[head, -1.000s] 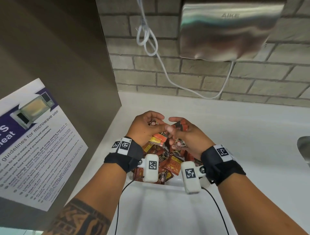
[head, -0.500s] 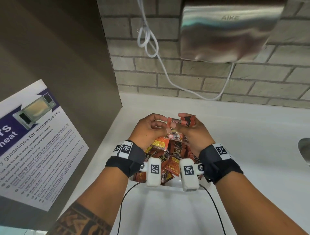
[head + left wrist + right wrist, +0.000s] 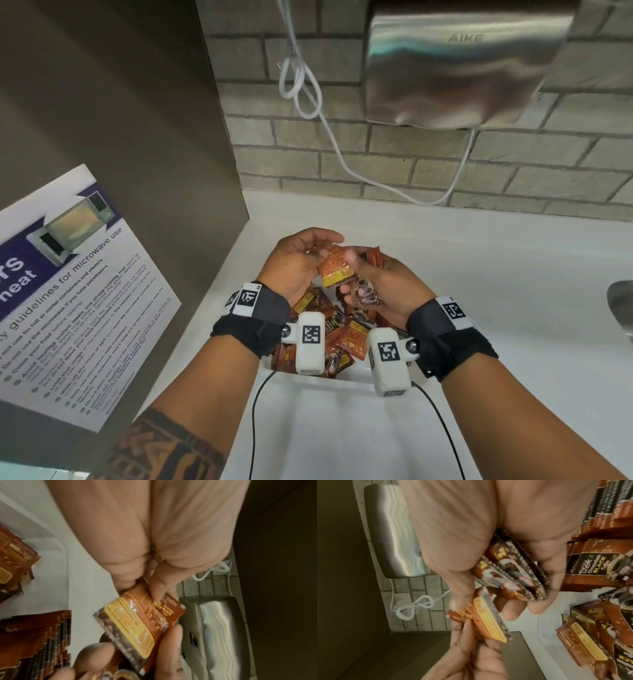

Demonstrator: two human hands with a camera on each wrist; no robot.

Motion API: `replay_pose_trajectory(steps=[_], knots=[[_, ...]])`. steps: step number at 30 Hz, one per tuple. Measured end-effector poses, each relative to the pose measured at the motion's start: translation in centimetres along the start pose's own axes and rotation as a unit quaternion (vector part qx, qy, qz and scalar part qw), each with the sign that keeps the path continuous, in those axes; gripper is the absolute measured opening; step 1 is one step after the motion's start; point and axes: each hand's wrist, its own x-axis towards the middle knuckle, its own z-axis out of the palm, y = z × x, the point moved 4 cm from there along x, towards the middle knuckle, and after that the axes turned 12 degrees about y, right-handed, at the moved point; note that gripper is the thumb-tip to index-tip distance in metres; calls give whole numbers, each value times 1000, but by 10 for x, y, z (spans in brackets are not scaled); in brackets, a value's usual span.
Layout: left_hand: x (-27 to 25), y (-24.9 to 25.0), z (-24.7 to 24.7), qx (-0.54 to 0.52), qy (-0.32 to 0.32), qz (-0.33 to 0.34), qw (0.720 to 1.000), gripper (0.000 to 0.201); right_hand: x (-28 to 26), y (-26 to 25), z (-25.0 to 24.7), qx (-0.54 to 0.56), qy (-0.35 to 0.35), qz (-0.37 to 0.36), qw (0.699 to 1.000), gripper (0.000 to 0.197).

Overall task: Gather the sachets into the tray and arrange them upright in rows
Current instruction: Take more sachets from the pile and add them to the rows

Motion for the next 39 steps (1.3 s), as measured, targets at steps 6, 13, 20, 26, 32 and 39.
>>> replay_pose_trajectory(steps=[6,13,20,26,32,39], knots=[[-2,5,2,-82,-46,-2,996,40,5,3,-1,26,-34,70,997,53],[-8,3,9,-73,-79,-24,994,43,2,2,7,22,-92,75,993,49],[-7,-3,5,-49,-50,-22,997,33,3,-1,1,42,-40,18,998,42],[-6,-5,-5,70,-2,48,996,32,2,-3,-3,22,4,1,1000,36],[-8,1,0,180,4,80,980,35,3,3,-6,81,2,76,994,22],[-17,2,22,332,-122,137,925,78,7,5,1,108,-12,98,989,23]])
